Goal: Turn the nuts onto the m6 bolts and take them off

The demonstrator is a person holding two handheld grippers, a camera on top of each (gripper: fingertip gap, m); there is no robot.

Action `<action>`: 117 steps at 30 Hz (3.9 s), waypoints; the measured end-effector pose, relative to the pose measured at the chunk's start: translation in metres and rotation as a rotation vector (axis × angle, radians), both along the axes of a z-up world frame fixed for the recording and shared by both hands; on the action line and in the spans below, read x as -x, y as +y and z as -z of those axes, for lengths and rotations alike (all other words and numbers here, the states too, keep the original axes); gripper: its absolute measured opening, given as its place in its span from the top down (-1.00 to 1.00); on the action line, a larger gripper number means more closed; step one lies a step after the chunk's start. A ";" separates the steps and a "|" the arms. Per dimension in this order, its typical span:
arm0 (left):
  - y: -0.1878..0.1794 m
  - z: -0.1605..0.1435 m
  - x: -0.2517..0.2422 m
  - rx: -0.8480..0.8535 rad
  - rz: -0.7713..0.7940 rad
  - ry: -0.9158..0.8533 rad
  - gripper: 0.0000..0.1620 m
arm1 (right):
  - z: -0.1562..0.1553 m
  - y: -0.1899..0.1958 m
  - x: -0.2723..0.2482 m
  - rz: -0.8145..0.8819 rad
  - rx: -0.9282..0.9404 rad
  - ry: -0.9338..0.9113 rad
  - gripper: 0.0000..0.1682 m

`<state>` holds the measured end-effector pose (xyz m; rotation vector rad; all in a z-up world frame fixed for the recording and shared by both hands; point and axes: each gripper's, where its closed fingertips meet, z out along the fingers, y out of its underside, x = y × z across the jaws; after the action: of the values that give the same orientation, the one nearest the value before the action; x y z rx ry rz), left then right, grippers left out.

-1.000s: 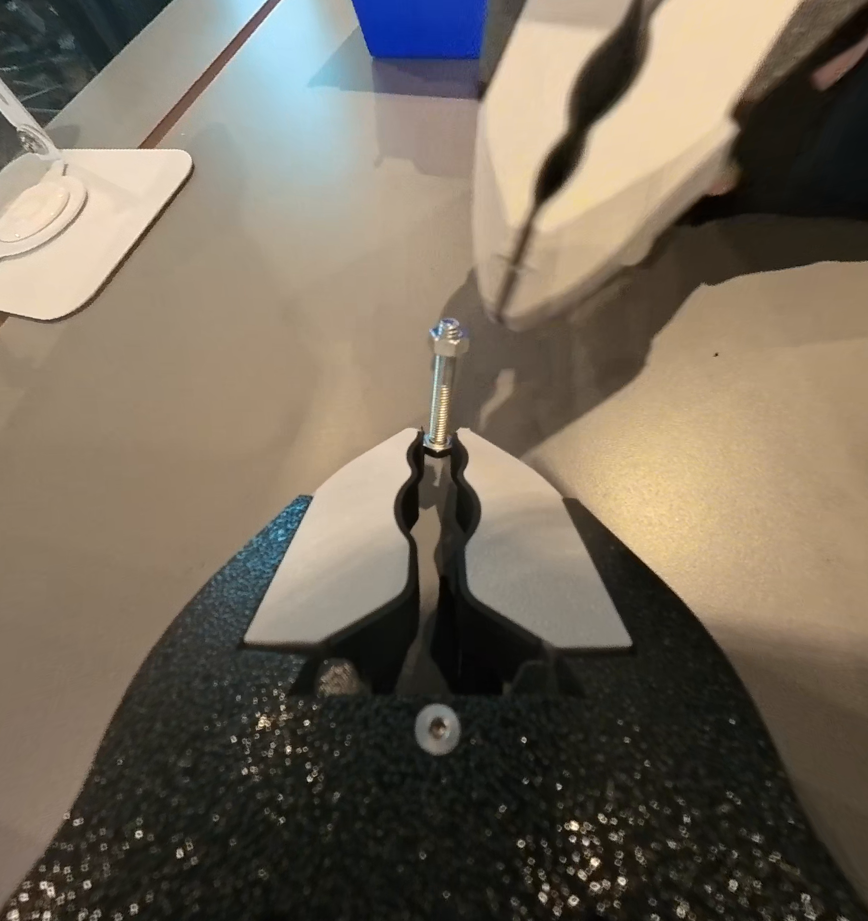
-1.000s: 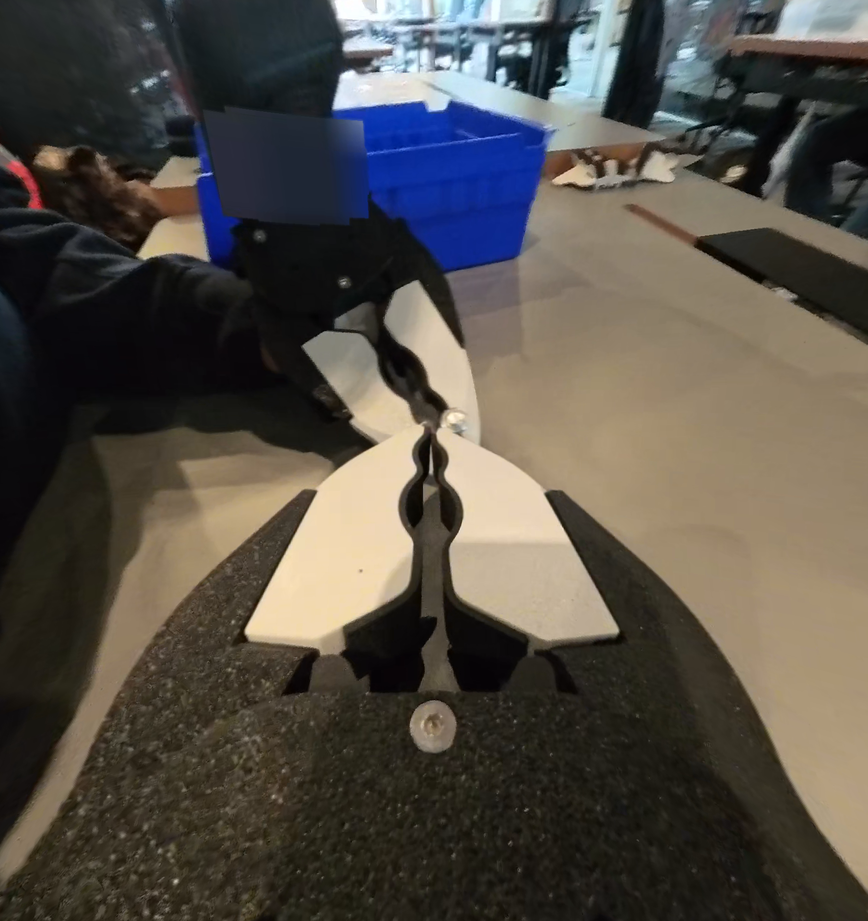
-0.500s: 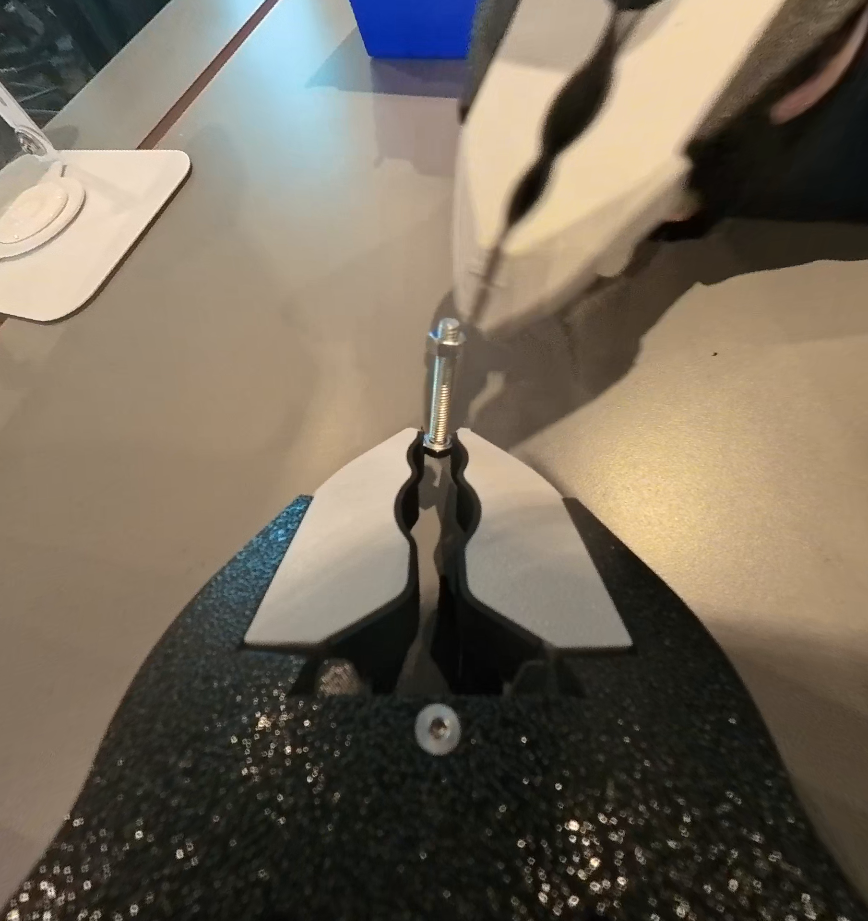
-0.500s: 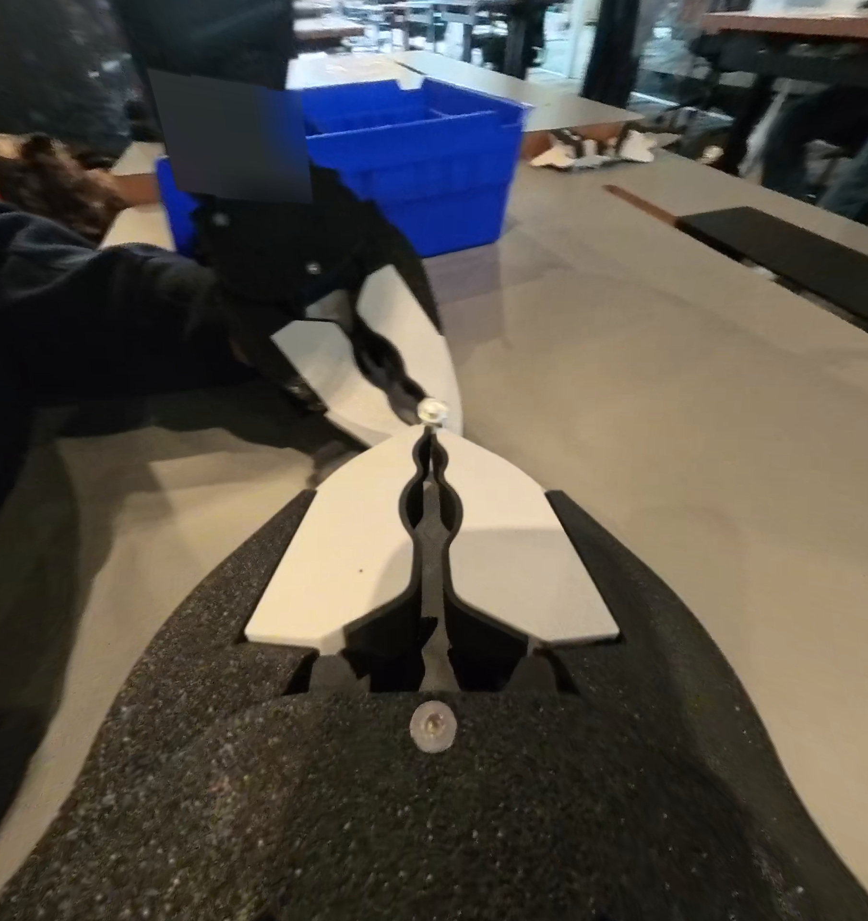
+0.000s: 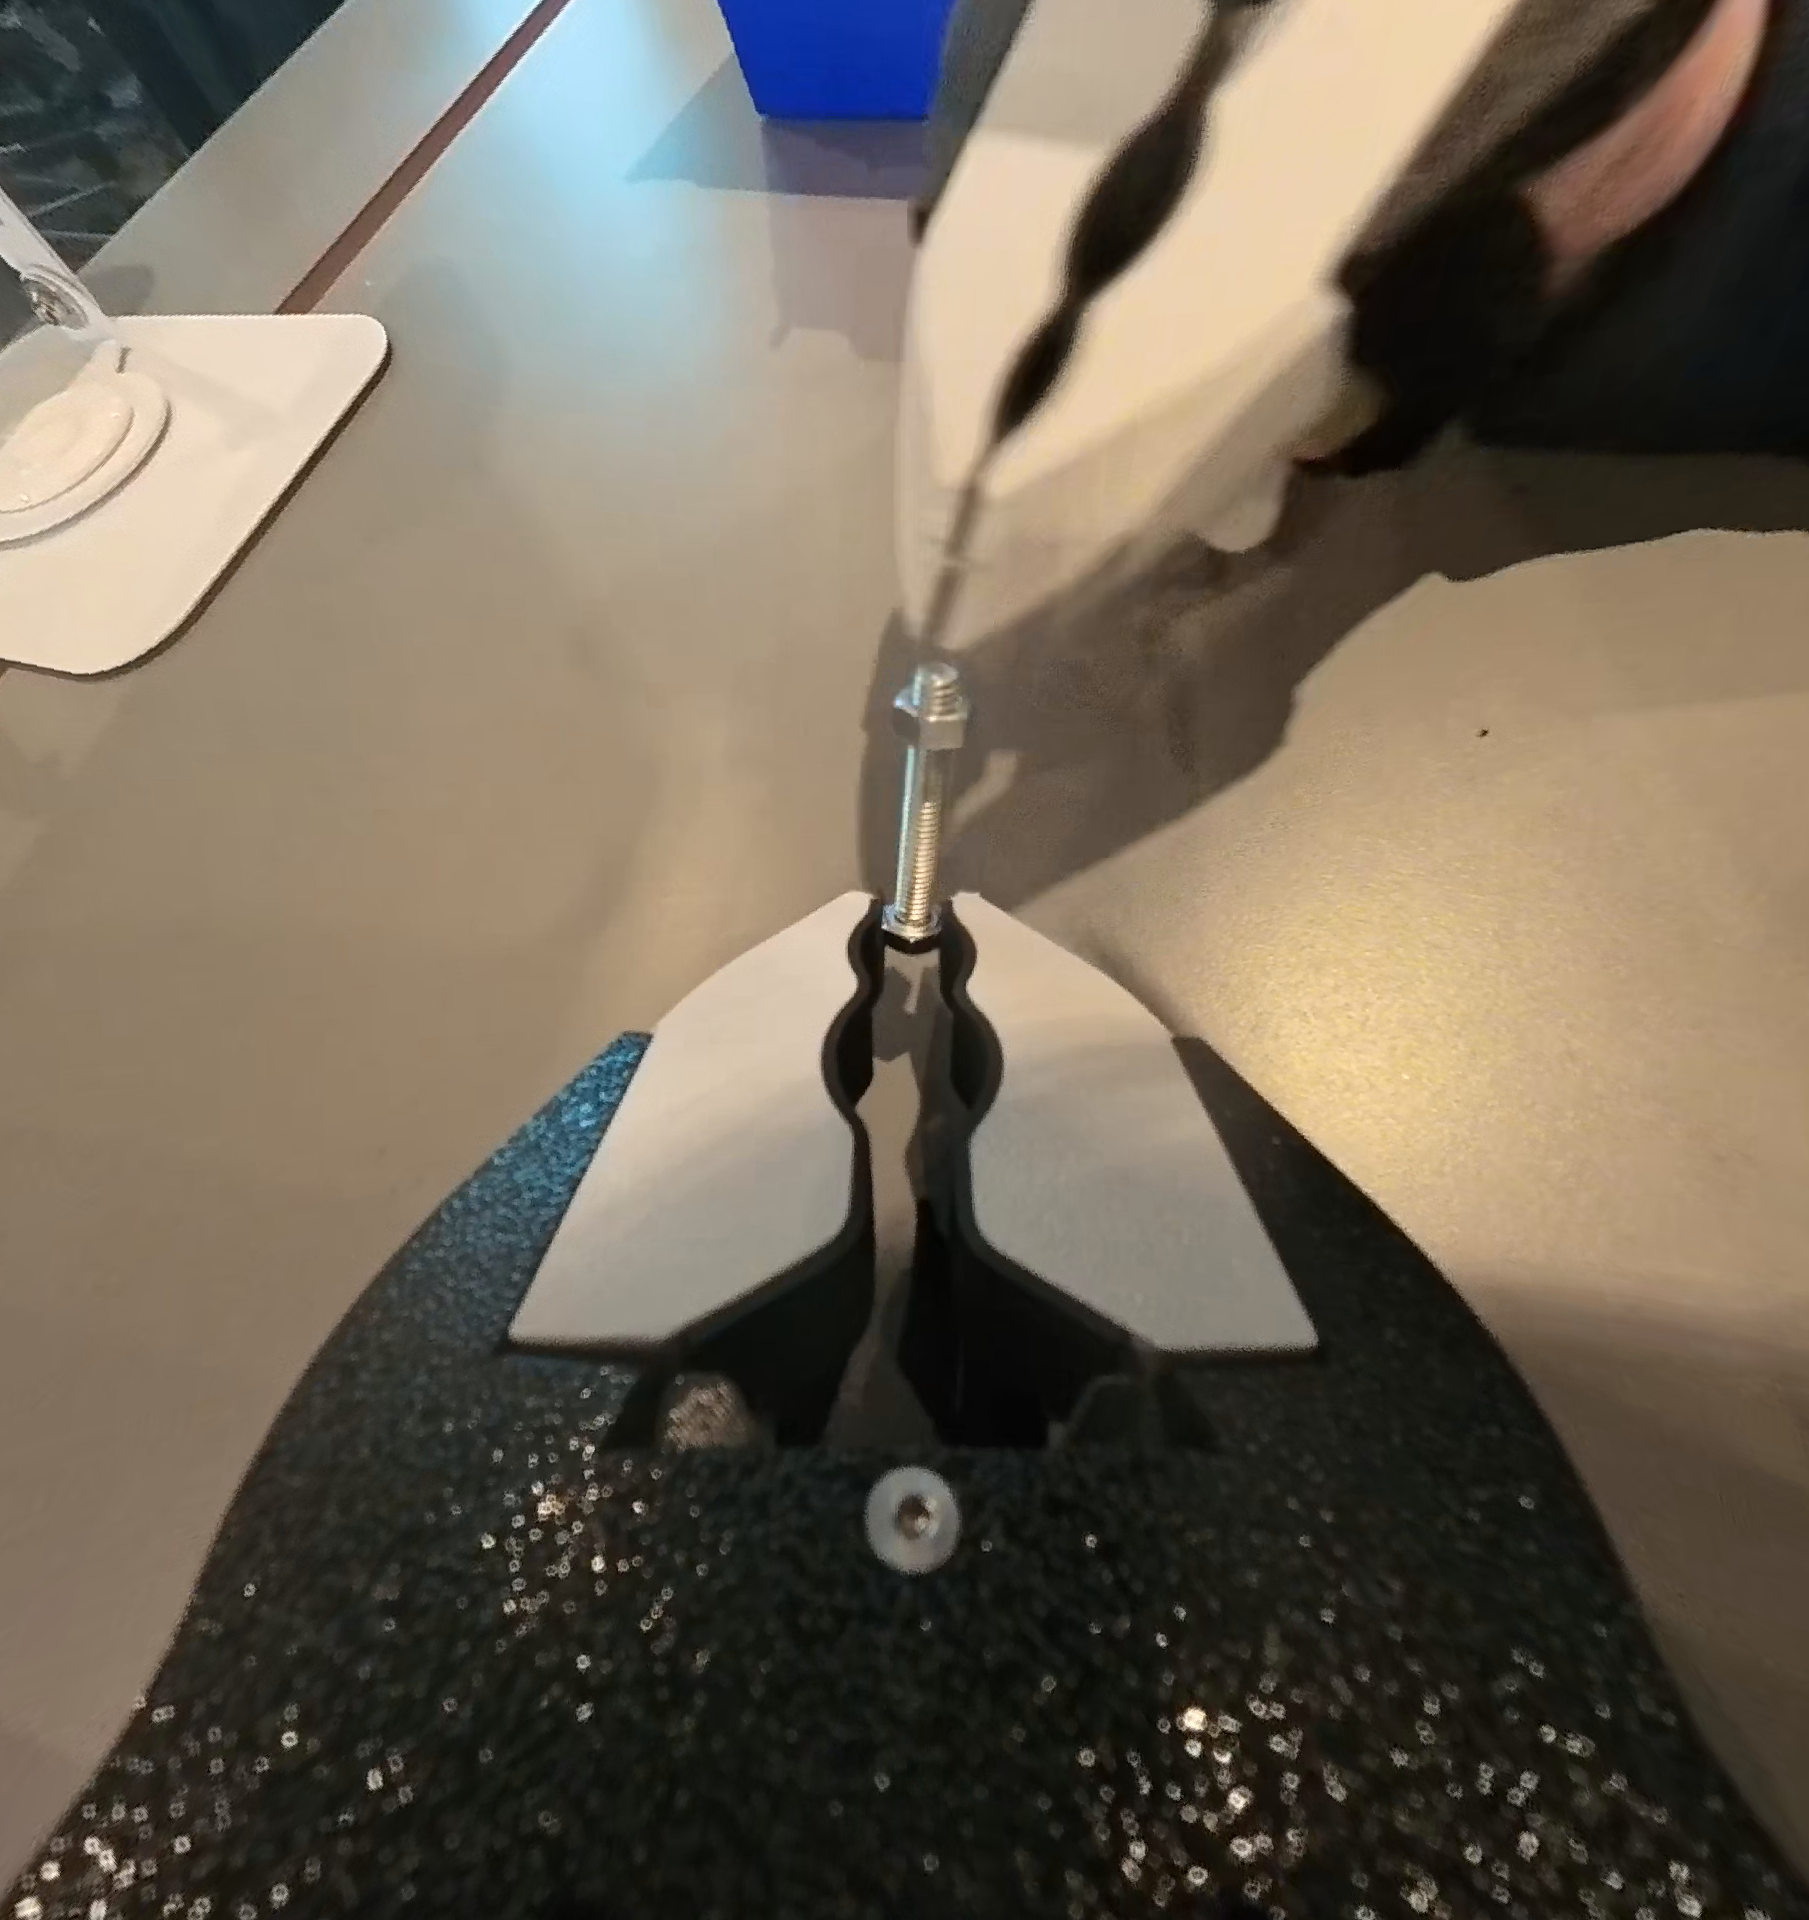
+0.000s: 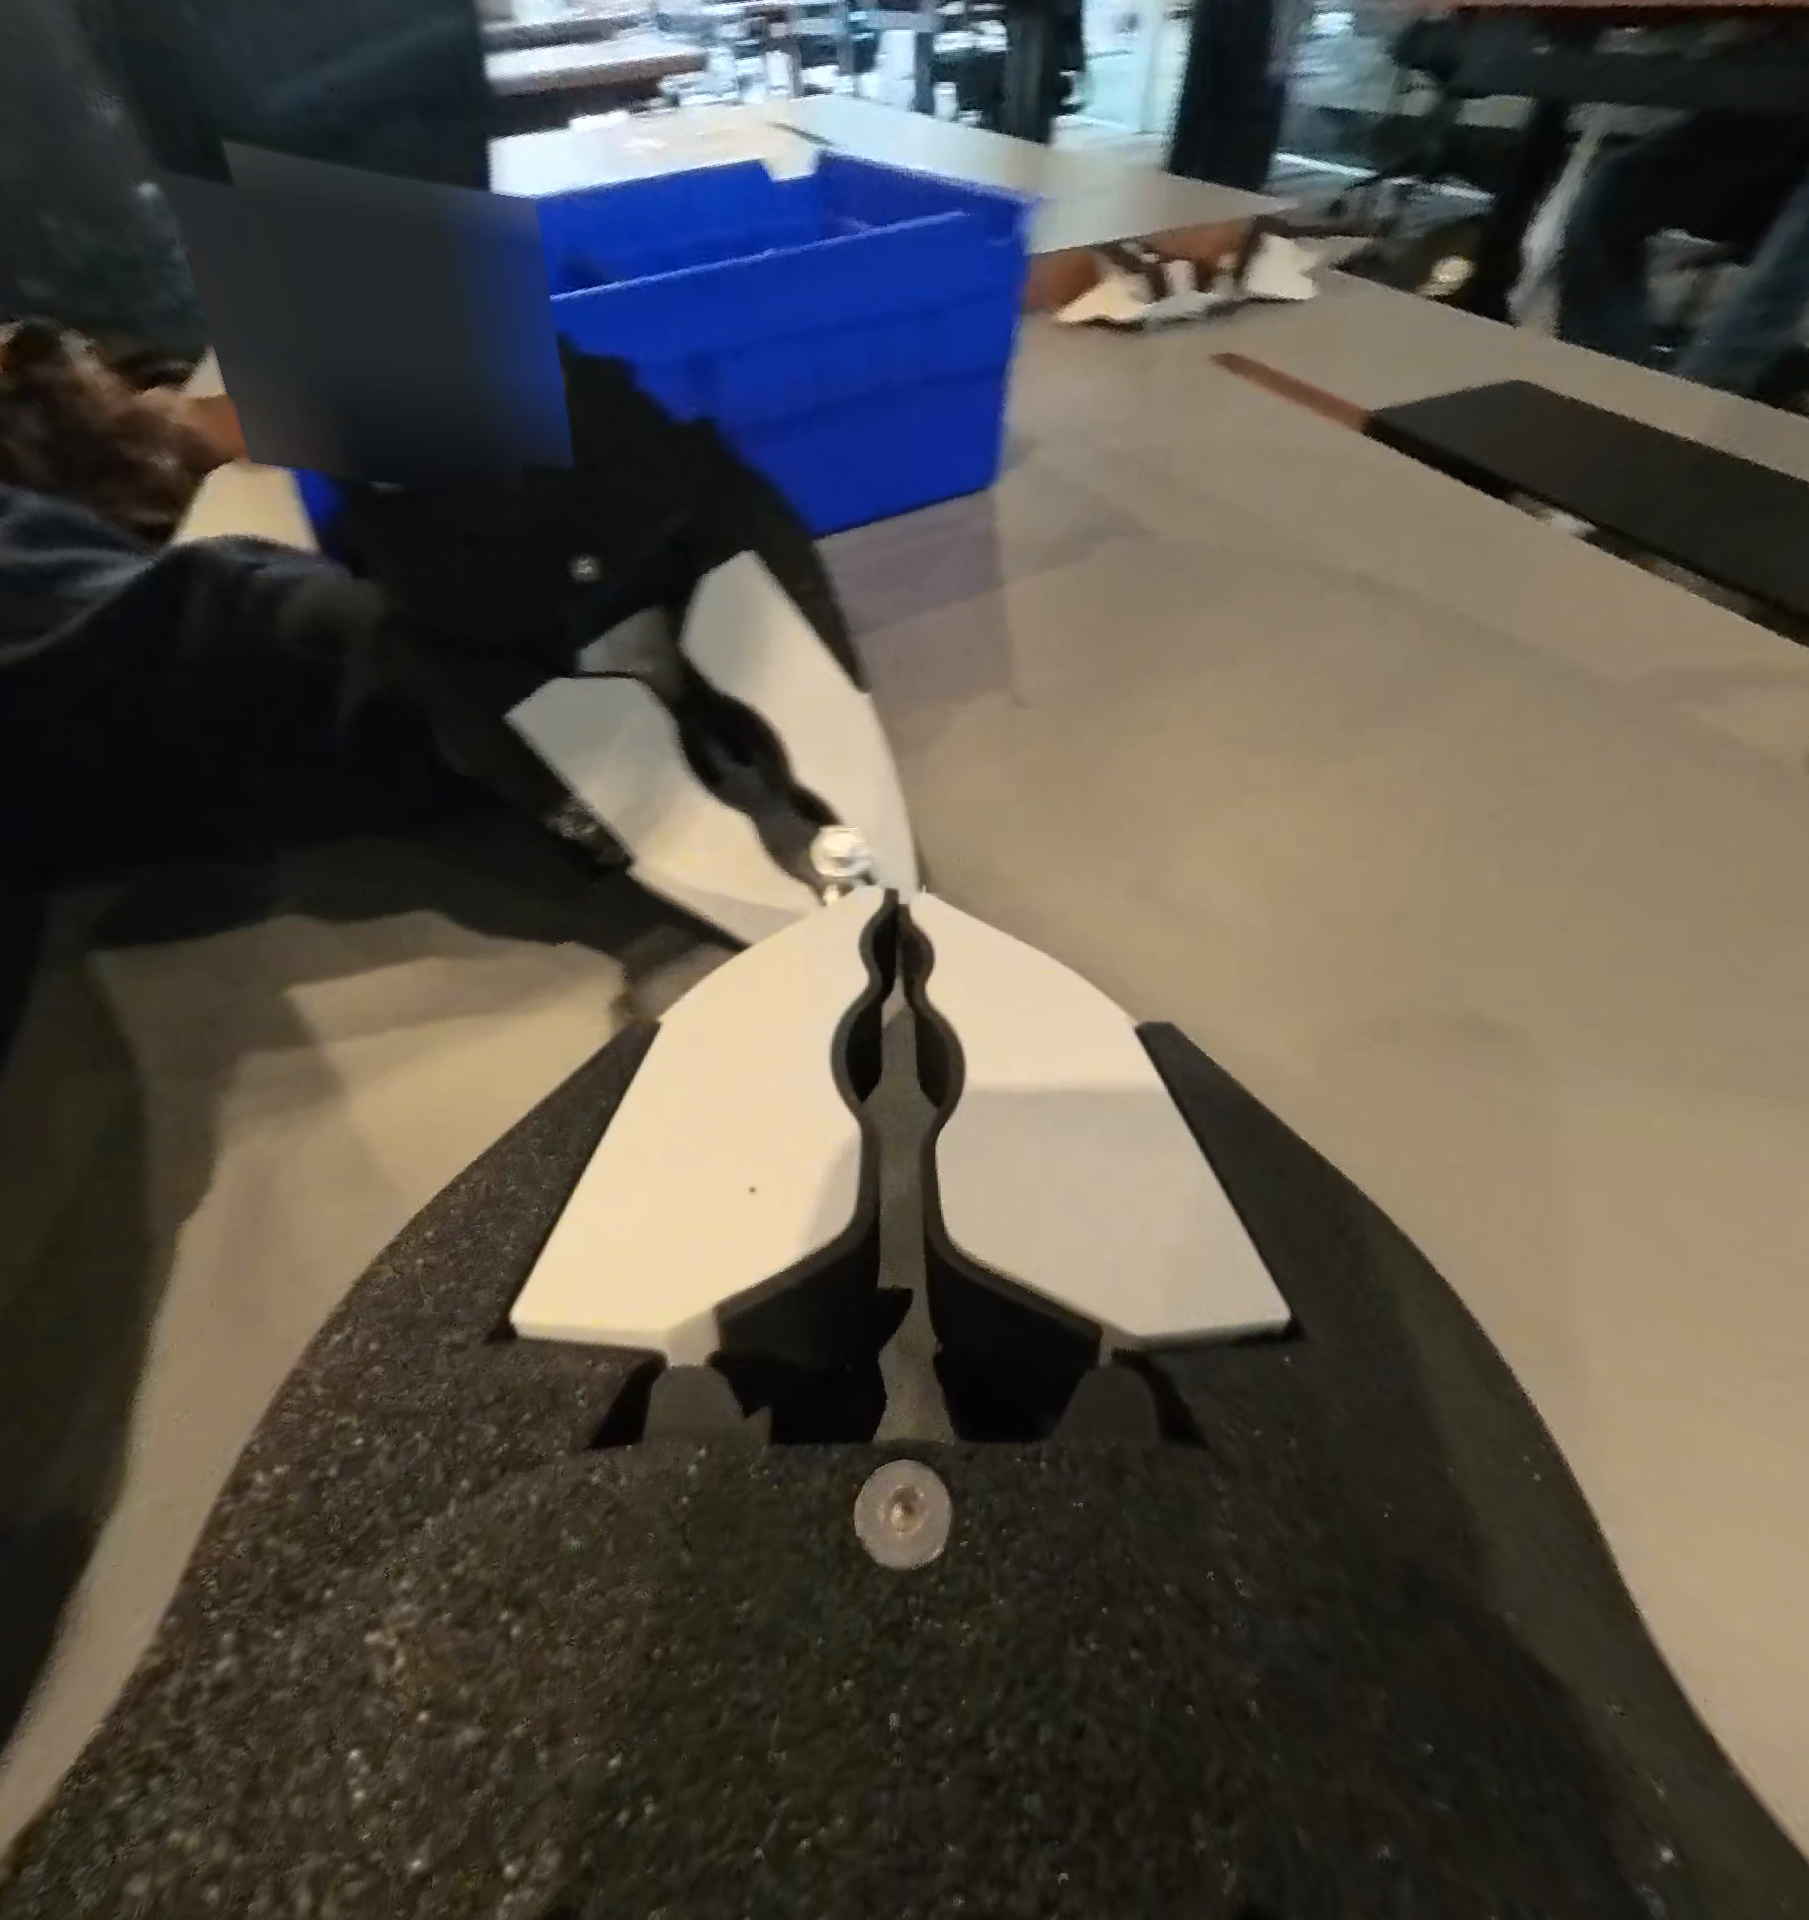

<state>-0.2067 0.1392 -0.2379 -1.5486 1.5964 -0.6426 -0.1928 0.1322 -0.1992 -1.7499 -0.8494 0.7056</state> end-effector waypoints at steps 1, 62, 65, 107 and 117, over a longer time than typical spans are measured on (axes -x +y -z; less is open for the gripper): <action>0.000 0.000 0.000 0.000 0.000 0.000 0.88 | 0.000 0.004 -0.002 0.031 0.002 0.004 1.00; 0.049 -0.056 0.032 0.019 -0.383 -0.373 0.41 | 0.052 -0.093 -0.325 0.592 0.847 -0.822 0.74; 0.053 -0.060 0.037 -0.009 -0.415 -0.378 0.42 | 0.037 -0.091 -0.333 0.652 0.793 -0.805 0.59; 0.082 -0.046 0.061 -0.216 -0.615 -0.253 0.63 | -0.032 0.044 -0.070 0.778 -0.394 -0.119 0.81; 0.080 -0.046 0.059 -0.148 -0.599 -0.316 0.72 | -0.032 0.048 -0.088 0.820 -0.297 0.030 0.88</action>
<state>-0.2653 0.2194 -0.1915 -1.6099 0.8605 -0.3962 -0.1052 0.1802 -0.1668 -1.6136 -0.1473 0.0507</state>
